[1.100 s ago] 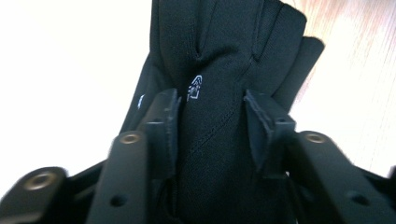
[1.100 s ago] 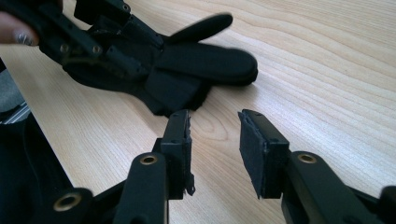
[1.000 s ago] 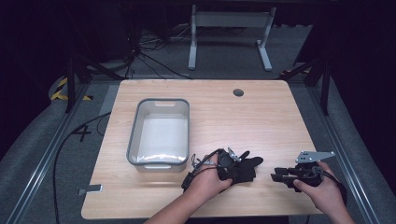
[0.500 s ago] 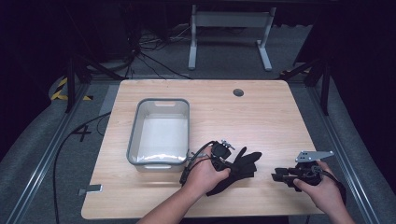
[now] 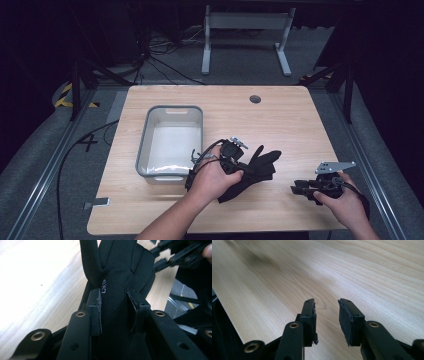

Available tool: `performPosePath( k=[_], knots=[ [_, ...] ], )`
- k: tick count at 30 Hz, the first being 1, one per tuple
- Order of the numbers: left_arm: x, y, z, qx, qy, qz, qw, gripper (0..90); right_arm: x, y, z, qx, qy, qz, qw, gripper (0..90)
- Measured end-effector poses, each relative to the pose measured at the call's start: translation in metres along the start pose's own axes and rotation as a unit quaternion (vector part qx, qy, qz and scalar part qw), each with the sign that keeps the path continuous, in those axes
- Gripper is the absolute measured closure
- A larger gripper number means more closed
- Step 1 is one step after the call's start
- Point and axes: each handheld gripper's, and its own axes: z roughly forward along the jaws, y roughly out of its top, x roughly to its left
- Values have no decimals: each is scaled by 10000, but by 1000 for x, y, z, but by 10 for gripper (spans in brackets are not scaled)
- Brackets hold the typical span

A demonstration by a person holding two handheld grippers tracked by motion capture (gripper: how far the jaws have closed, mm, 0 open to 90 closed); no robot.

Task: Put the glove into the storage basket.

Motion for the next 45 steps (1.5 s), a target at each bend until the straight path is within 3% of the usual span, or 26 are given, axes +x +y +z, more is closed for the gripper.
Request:
performPosePath(
  k=[7,12,19,26,33,38,42,45],
  knots=[
    [-2,7,-12,78,-24,-79,9999,668,0,1,1,-2,20,9,10000,662],
    [-1,11,-19,6,-32,-148,9999,667,0,1,2,-5,47,10,10000,657],
    [1,16,-38,-117,137,-126,9998,667,0,3,4,-15,79,17,10000,650],
    [12,14,-68,-391,402,-340,9979,666,-1,11,8,-17,180,-46,9998,642],
    [39,0,-102,-596,913,-713,9915,663,0,19,19,14,286,-128,9995,634],
    [57,-10,-114,-737,1010,-964,9875,659,1,27,26,44,366,-226,9991,633],
    [69,-17,-123,-819,1353,-1153,9807,659,3,31,31,83,412,-266,9988,631],
    [78,-20,-129,-886,1460,-1315,9765,659,2,32,34,94,432,-264,9987,630]
  ],
)
